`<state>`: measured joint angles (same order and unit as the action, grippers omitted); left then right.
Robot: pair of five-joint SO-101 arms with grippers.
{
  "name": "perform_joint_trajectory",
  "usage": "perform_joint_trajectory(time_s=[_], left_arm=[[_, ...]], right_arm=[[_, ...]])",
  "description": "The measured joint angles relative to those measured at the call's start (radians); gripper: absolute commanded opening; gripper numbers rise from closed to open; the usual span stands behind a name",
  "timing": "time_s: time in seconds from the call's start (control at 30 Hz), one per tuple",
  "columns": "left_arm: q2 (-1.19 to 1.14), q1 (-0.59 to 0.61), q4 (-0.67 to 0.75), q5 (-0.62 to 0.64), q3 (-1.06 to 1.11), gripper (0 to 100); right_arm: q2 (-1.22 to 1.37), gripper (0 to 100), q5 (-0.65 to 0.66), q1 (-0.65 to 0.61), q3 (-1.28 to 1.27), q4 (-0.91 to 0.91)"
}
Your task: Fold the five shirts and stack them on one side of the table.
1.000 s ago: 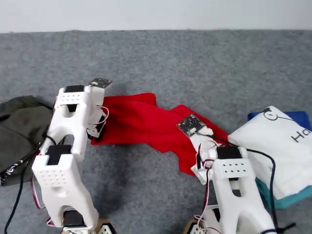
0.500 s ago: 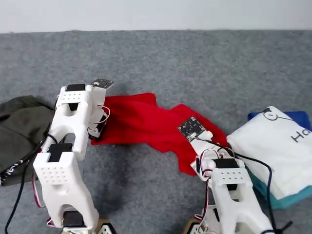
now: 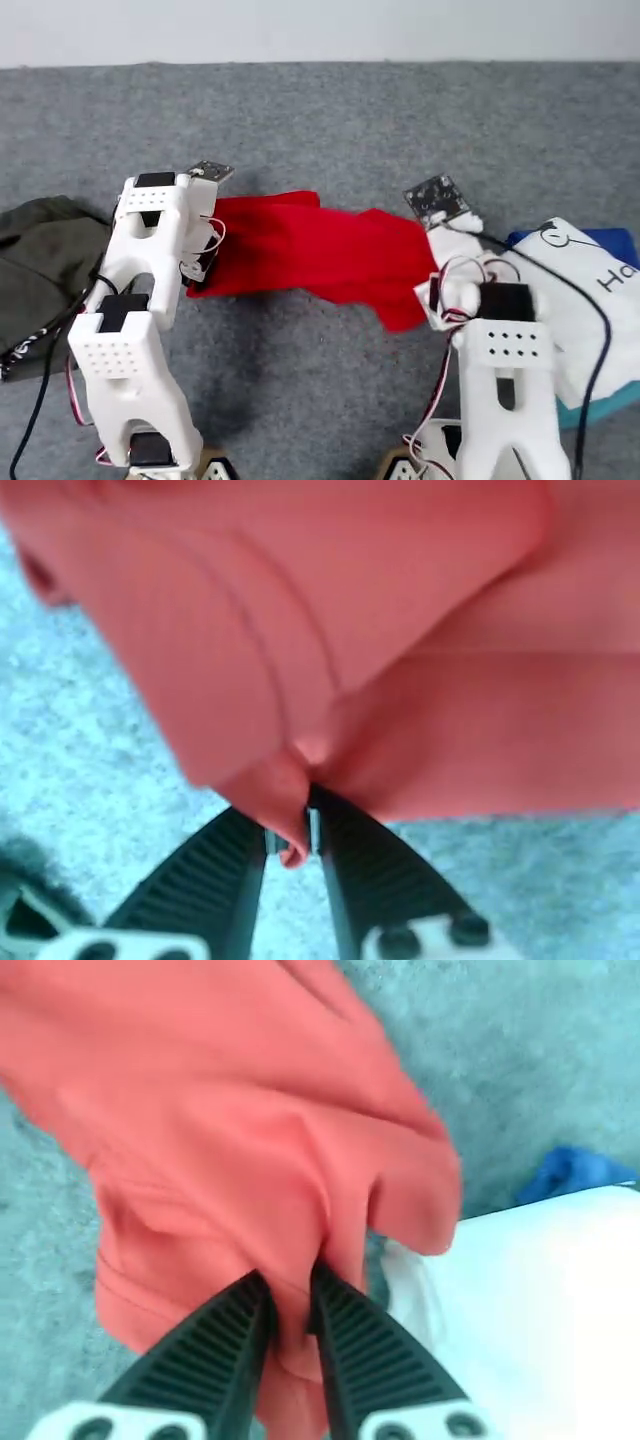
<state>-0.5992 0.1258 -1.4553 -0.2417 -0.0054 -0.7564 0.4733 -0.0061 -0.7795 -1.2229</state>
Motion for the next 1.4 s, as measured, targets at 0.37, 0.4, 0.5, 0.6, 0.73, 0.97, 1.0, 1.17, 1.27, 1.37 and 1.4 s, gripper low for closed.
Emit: perform_joint_trajectory(time_s=[0.37,0.4,0.5,0.6,0.73,0.97,1.0,1.17,1.27,1.37,1.4], left_arm=[[0.0,0.0,0.0,0.0,0.0,2],[0.0,0.0,0.0,0.0,0.0,2],[0.0,0.0,0.0,0.0,0.0,2],[0.0,0.0,0.0,0.0,0.0,2],[0.0,0.0,0.0,0.0,0.0,2],[0.0,0.0,0.0,0.0,-0.005,1],[-0.002,0.0,-0.008,0.002,-0.014,1],[0.048,0.003,-0.132,-0.003,-0.081,1],[0.152,0.006,-0.239,0.003,-0.143,1],[0.316,0.005,-0.269,0.003,-0.161,1],[0.379,0.005,-0.273,0.003,-0.161,1]], right_arm=[[0.0,1.6,0.012,-0.015,0.227,-0.379],[-0.002,1.6,0.029,-0.028,0.213,-0.416],[-0.002,1.0,0.046,-0.06,0.149,-0.476],[-0.002,1.0,0.046,-0.064,0.089,-0.442],[-0.002,1.0,0.046,-0.064,0.049,-0.321],[-0.002,1.0,-0.006,-0.064,0.044,-0.123],[-0.002,1.0,-0.018,-0.064,0.046,-0.092],[0.0,1.0,-0.066,-0.064,0.178,-0.031],[0.0,1.0,-0.087,-0.066,0.325,-0.026],[0.0,1.0,-0.092,-0.066,0.5,-0.026],[0.0,1.0,-0.094,-0.066,0.56,-0.026]])
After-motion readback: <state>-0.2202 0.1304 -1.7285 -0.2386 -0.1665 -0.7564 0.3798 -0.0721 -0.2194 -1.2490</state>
